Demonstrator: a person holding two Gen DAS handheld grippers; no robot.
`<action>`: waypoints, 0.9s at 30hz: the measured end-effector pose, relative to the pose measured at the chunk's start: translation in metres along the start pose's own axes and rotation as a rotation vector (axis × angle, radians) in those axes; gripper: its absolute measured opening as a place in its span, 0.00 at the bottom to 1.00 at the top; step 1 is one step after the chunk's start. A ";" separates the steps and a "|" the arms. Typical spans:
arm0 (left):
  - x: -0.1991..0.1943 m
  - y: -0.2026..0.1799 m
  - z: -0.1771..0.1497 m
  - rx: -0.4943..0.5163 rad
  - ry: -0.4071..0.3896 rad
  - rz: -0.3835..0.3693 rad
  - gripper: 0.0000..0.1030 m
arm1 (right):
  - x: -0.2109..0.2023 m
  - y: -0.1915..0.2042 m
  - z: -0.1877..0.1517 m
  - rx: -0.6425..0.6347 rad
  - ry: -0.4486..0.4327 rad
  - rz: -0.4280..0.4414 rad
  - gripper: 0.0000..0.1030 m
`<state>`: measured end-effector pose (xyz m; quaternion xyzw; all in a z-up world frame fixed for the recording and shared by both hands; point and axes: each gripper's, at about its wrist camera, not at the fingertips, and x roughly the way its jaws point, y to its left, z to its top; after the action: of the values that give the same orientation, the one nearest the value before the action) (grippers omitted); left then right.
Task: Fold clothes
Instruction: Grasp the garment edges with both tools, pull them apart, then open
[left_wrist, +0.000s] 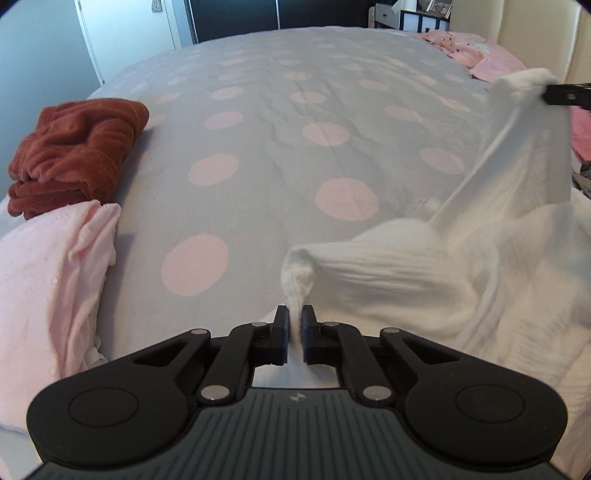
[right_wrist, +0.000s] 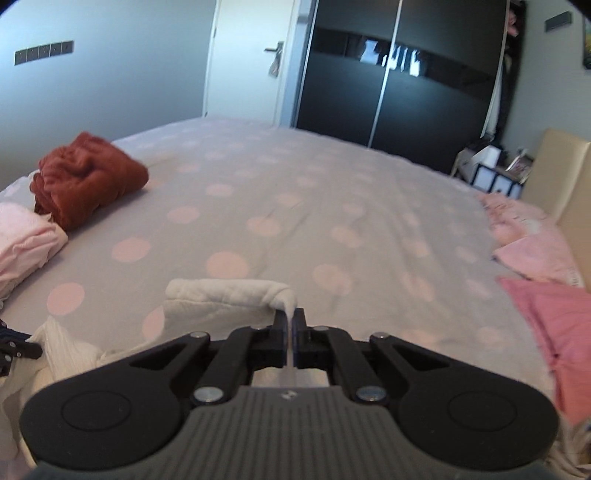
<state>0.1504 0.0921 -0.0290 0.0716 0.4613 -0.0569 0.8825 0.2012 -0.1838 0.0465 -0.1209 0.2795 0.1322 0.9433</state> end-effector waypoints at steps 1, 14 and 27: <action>-0.004 0.000 -0.002 0.002 -0.006 0.001 0.04 | -0.016 -0.009 -0.004 0.013 -0.007 -0.017 0.03; -0.038 0.016 -0.060 0.082 0.086 0.142 0.04 | -0.132 -0.093 -0.147 0.105 0.213 -0.228 0.03; -0.039 0.016 -0.083 0.109 0.190 0.130 0.12 | -0.135 -0.124 -0.230 0.206 0.460 -0.182 0.04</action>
<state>0.0635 0.1242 -0.0425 0.1541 0.5336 -0.0177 0.8314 0.0172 -0.3935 -0.0460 -0.0756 0.4864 -0.0133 0.8703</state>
